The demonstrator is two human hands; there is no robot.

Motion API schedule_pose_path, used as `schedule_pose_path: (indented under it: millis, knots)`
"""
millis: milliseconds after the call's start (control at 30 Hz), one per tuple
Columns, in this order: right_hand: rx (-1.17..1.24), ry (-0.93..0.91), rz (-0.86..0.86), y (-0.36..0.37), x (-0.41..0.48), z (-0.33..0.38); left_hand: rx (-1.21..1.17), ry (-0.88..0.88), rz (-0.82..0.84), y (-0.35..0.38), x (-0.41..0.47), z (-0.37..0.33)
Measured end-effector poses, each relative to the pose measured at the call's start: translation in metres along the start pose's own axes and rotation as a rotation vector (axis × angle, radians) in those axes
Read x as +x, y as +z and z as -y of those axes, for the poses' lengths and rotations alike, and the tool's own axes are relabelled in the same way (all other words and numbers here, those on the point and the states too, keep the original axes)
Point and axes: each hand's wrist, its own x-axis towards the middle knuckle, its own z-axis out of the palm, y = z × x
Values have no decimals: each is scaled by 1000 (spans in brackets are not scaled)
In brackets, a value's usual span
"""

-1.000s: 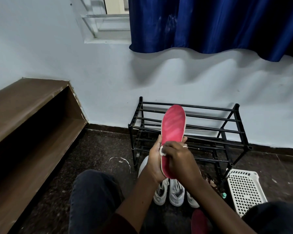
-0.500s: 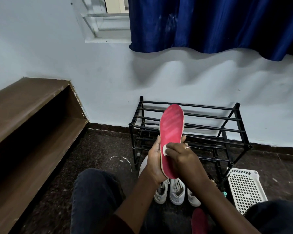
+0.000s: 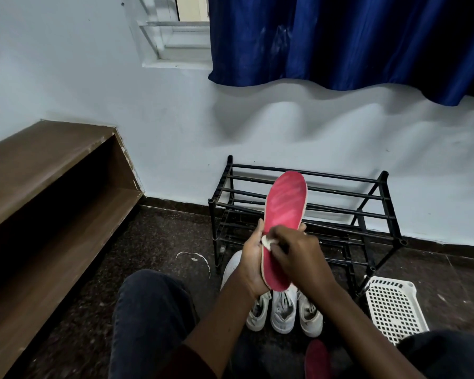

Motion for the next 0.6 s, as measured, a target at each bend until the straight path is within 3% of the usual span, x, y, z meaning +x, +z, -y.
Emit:
schedule_pose_path:
  millis: [167,367,467,600]
  knots:
    - [187,129,-49,-7,11,5,-49,16,25,6,1,-5]
    - [339,173,170,-15,-16,17,127,63,40,-11,15,-14]
    - [301,153,212,-18,-12,17,21,3,14,-13,13,-11]
    - [112,46,76,-18,14,7,-73,-10,25,4,1,-5]
